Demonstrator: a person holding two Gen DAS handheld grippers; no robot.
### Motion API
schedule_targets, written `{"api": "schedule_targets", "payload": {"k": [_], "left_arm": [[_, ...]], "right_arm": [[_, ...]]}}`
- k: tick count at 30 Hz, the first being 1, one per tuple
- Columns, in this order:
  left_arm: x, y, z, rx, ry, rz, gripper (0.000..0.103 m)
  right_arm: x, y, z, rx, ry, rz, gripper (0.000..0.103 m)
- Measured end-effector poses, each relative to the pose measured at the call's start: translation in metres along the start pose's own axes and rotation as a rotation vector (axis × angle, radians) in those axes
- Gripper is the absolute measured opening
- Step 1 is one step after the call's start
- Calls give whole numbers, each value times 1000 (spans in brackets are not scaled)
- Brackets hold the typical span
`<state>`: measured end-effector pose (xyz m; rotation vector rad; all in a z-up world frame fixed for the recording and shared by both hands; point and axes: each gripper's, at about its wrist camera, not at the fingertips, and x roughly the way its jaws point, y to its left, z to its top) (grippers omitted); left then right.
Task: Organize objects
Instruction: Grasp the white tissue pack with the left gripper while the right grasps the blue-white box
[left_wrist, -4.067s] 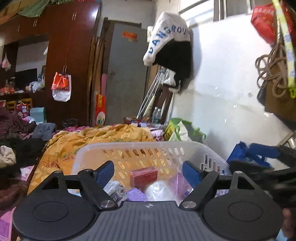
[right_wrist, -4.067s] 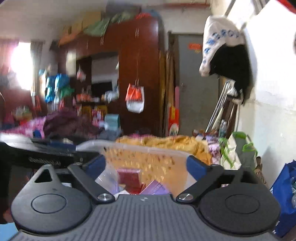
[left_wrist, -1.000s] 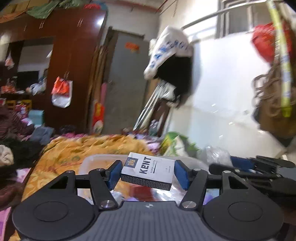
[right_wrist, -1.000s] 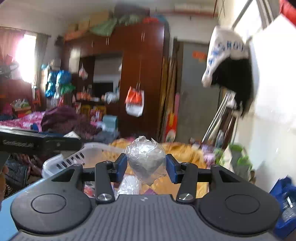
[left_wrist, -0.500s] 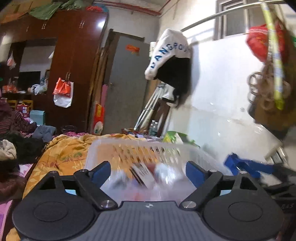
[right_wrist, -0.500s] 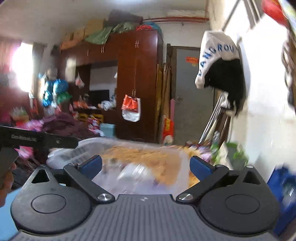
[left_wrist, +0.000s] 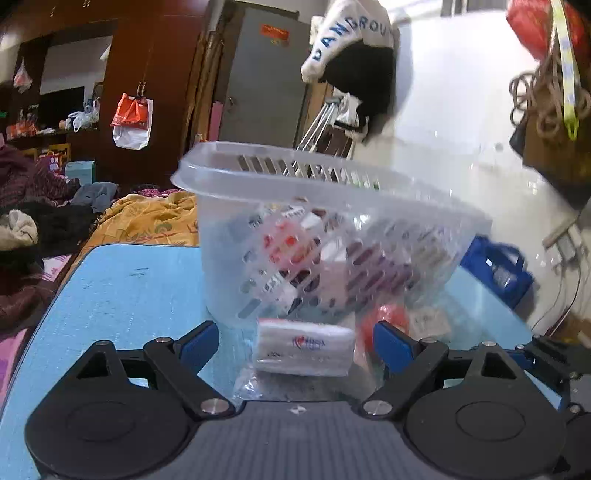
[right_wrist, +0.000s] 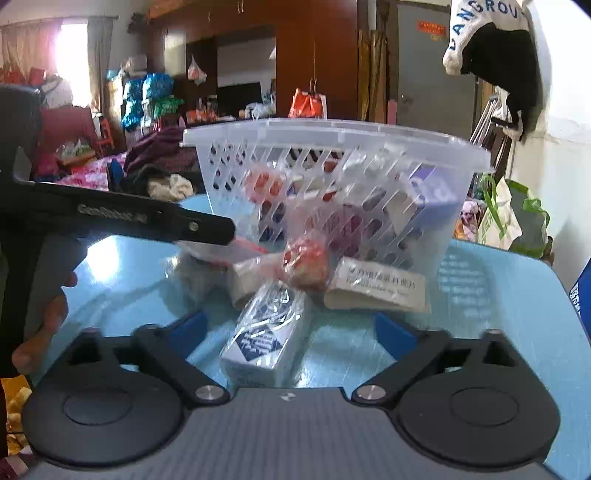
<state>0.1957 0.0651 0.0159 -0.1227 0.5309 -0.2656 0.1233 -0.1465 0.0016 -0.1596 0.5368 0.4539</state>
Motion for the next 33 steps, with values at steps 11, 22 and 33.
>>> {"api": "schedule_targets", "payload": {"k": [11,22,33], "left_arm": [[6,-7,-10,24,-11,45,61],[-22,2,-17,-9,-167,-36,60],[-35,7,-20,-34,-263,-113,60]], "right_arm": [[-6,6,-7,-29,-46,-30,41],[-28,-7,-16,46,-213,26,39],[-29,-8,-13,63,-257,21,39]]}}
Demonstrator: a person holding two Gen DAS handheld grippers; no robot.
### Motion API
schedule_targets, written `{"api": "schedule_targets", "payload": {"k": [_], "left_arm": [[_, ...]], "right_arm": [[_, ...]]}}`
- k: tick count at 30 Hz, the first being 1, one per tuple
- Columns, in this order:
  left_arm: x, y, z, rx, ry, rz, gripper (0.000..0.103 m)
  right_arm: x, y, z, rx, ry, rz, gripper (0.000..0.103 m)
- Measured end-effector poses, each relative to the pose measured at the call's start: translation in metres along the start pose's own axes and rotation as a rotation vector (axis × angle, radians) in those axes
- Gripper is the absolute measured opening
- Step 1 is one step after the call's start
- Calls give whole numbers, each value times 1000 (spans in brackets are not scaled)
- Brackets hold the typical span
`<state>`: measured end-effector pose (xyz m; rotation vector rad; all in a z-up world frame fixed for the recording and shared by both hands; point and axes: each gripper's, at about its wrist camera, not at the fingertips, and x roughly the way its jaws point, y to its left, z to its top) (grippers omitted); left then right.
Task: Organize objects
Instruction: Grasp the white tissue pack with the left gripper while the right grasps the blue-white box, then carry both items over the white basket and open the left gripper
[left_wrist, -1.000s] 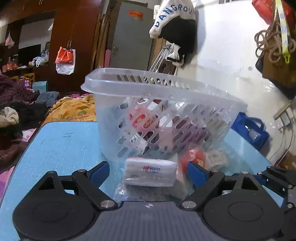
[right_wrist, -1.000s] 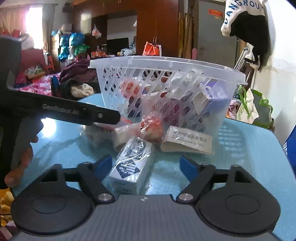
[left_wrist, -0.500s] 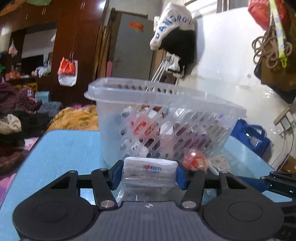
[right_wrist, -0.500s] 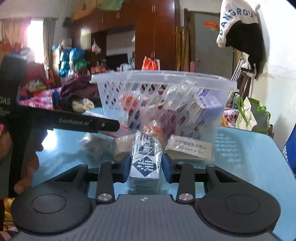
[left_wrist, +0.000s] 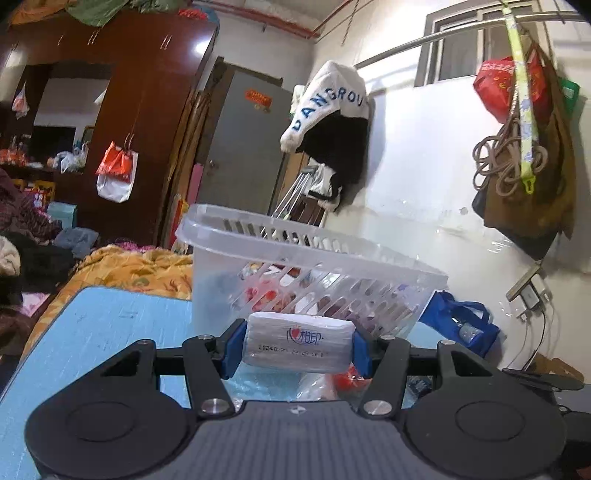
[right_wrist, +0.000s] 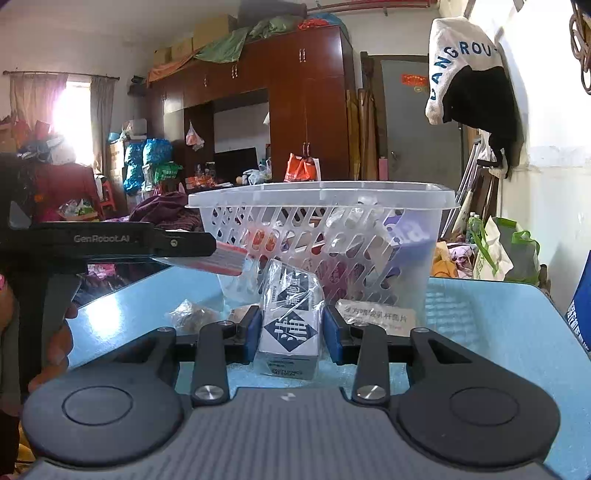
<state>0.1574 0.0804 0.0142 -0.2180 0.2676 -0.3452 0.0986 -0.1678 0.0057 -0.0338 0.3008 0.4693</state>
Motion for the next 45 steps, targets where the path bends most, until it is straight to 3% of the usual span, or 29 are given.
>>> {"api": "schedule_targets", "payload": {"k": [7,24,29,32,36,40,43,45], "left_arm": [[-6,-7,-2,42,-26,1,60],[-15,-2,-3,41,-53,-15,60],[-34,-2,-1,20,-143,-47,60],[-44,-9,16,11,-162,-109,60],[-30,-24,69,34,-163,-107,58],[17,-33,119,39,-84,-56,56],[61,-30,129,34,14,41,56],[81,-26,127,32,80,56,56]], "right_arm": [[-9,-2,-3,27,-68,-34,39],[-14,-6,-3,54,-110,-22,39],[-28,-19,1,114,-138,25,39],[-39,-15,18,46,-188,-30,39],[-32,-12,80,-34,-216,-36,40],[25,-15,139,-115,-129,-156,39],[66,-28,151,-88,-24,-166,39],[85,-28,149,-122,24,-193,39]]}}
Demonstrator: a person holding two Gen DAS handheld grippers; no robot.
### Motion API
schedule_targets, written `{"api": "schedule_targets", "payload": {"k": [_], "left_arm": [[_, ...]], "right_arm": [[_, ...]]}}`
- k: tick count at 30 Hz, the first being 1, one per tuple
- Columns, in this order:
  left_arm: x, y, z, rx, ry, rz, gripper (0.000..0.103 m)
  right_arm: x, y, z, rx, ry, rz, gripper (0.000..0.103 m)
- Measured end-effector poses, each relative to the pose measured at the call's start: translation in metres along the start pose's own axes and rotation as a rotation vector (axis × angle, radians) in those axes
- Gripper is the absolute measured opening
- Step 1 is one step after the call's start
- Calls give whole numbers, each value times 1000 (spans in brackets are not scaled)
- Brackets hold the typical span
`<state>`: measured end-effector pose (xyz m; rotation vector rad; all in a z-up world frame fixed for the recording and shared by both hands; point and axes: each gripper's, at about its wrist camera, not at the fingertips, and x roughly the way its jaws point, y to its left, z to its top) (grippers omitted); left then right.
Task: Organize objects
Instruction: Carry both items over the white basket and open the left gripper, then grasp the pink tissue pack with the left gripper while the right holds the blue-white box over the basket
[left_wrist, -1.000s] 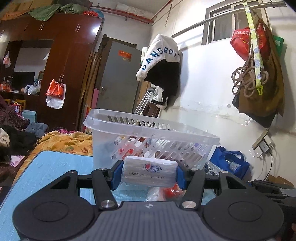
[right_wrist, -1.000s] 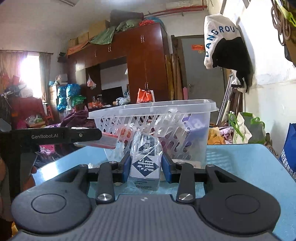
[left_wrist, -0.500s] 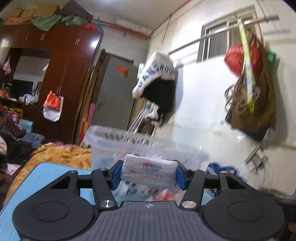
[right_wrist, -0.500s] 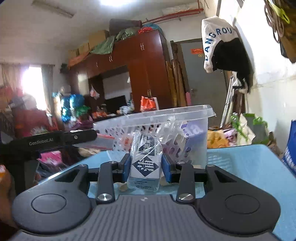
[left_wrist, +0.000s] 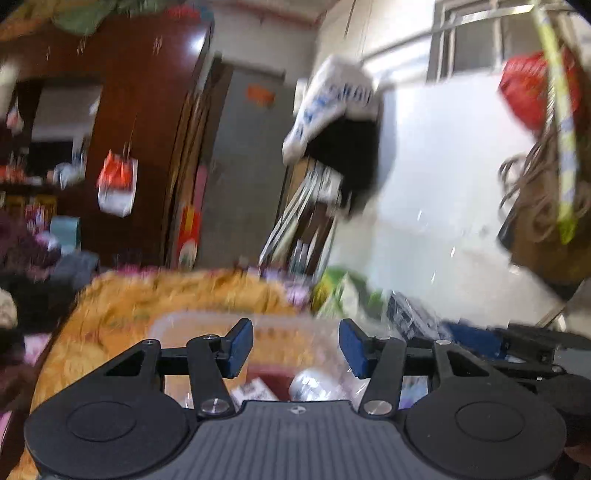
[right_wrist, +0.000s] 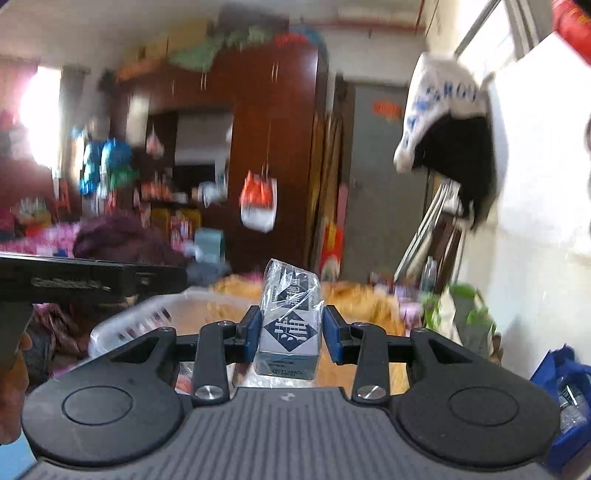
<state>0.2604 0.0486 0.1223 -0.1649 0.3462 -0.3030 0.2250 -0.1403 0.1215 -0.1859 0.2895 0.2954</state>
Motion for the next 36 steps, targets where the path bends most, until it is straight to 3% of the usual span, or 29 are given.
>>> {"api": "schedule_targets", "payload": {"k": [6,8,13,17,21,24,28,29,30,33,36], "left_arm": [[-26,14,-19,0,-31,-15,56],[-49,16,-34,57,-22,-14,63],[-130,17,-107,224,35,-51,87],[-174,13,-167,321,67,-53,89],[-169,7,-196,385,113,-28,89],[-151,11,-198,371,130,23,89],[-141,37,-199,219,141,-17,87],[-140,39,-200,192,130,-33,71],[-140,41,-200,181,120,-33,68],[-140,33,-192,161,85,-57,67],[-137,18,-156,169,-2,-69,67]], "right_arm": [[9,-10,-13,44,50,2,39],[2,-13,-17,50,45,2,39],[-8,-26,-15,84,46,18,39],[-7,-31,-13,109,48,48,40],[-9,-32,-13,110,47,56,40],[-13,-33,-14,105,41,60,41],[-17,-37,-13,100,34,61,41],[-18,-38,-14,103,31,62,41],[-19,-39,-13,107,28,63,41],[-17,-40,-13,111,24,60,41],[-11,-38,-9,107,19,48,40]]}}
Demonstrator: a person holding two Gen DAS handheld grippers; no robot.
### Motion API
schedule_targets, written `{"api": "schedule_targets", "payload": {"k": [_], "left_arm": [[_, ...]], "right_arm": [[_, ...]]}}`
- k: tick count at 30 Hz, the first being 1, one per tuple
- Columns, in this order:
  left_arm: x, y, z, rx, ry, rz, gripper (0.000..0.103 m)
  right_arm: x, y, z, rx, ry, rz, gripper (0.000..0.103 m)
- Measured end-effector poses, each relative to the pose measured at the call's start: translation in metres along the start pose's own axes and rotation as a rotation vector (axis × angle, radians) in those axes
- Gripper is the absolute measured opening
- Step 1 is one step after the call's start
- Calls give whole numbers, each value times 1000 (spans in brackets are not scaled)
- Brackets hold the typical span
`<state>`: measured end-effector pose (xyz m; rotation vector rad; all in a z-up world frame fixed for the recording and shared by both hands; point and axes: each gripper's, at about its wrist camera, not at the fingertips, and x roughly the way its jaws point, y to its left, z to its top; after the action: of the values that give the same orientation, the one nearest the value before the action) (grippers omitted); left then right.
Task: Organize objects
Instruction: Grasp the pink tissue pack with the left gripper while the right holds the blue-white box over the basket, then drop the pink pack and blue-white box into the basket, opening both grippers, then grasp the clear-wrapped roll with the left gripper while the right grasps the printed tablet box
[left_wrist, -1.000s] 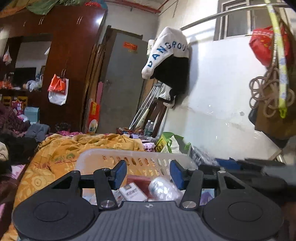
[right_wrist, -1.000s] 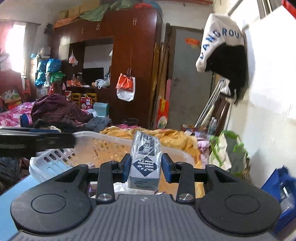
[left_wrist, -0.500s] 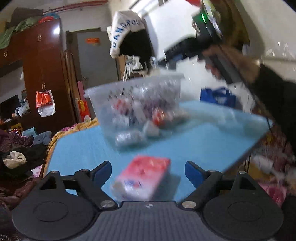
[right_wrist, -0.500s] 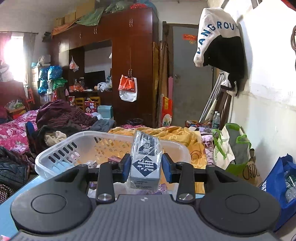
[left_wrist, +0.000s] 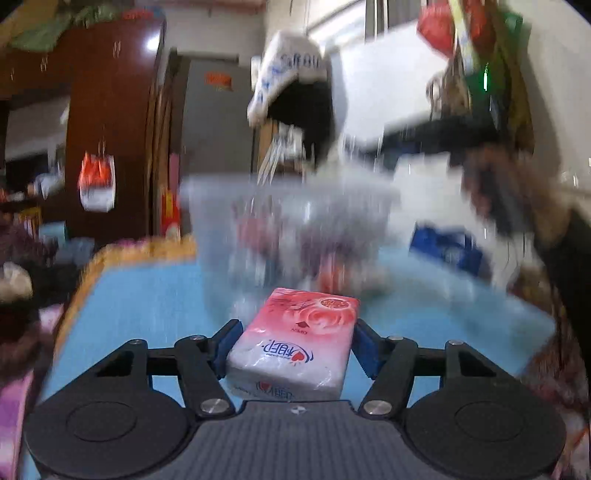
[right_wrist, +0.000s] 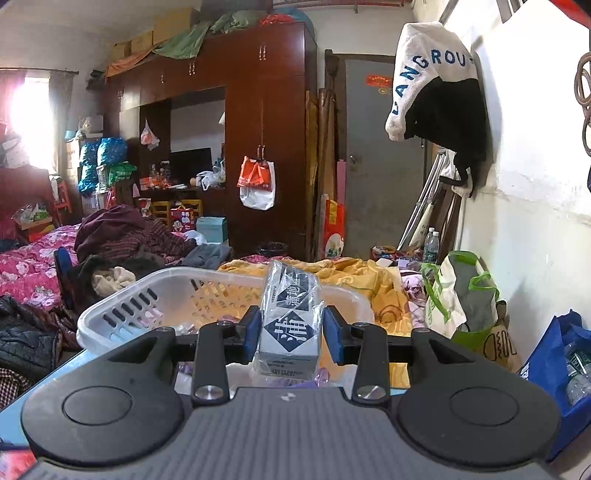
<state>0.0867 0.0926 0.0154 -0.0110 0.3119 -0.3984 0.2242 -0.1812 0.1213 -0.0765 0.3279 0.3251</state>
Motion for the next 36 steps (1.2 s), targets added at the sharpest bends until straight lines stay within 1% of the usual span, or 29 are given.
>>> {"api": "schedule_targets", "payload": {"k": [1,3,5,6,7,8,10,11,12,13,14,15,16,18,20,22,23,24,25,27,29,31,33,36], "left_arm": [[2,-2,20,6,-39,1,67],[15,-2,64,1,-103,26,67],[42,2,107,-16,-109,43,67],[59,4,125,-16,-100,64,67],[80,6,140,-15,-72,83,67],[99,9,150,-34,-42,98,67],[132,15,160,-59,18,121,67],[142,17,160,-66,30,136,68],[150,18,160,-72,40,151,71],[158,18,158,-75,54,157,74],[162,19,154,-79,66,154,78],[162,19,150,-85,63,157,78],[157,20,148,-85,55,164,79],[142,22,139,-85,35,168,80],[121,28,132,-106,26,170,80],[96,31,121,-136,4,148,88],[84,33,111,-146,-3,137,94],[73,34,99,-146,2,126,97],[67,34,86,-136,28,120,97],[63,33,62,-125,109,114,97],[69,37,46,-136,170,97,97],[74,38,32,-141,209,72,97],[77,39,25,-138,226,74,97],[83,42,16,-160,249,74,96]], "right_arm": [[3,2,2,-9,5,-3,40],[11,6,6,-34,14,-28,40],[20,11,9,-55,26,-42,40],[23,12,9,-61,29,-40,40],[26,14,9,-72,30,-38,40],[29,15,8,-82,33,-42,40],[36,16,6,-98,40,-44,40],[39,16,5,-103,44,-39,40],[41,17,4,-115,45,-28,42],[42,19,2,-141,39,-13,51],[39,22,0,-163,22,-28,57],[34,24,-2,-178,-5,-54,76],[25,25,-3,-179,-37,-70,92],[3,19,-6,-137,-81,-40,103],[-21,12,-12,-80,-83,-4,103],[-43,5,-26,-29,-68,-13,103],[-53,1,-38,-5,-58,-15,103],[-57,-2,-49,10,-44,-10,103],[-56,-6,-60,20,-2,-7,103],[-44,-10,-80,36,107,1,103],[-29,-10,-94,30,199,6,103],[-14,-3,-101,5,251,6,103],[0,0,-103,-2,290,29,103],[12,7,-105,13,329,71,99]]}}
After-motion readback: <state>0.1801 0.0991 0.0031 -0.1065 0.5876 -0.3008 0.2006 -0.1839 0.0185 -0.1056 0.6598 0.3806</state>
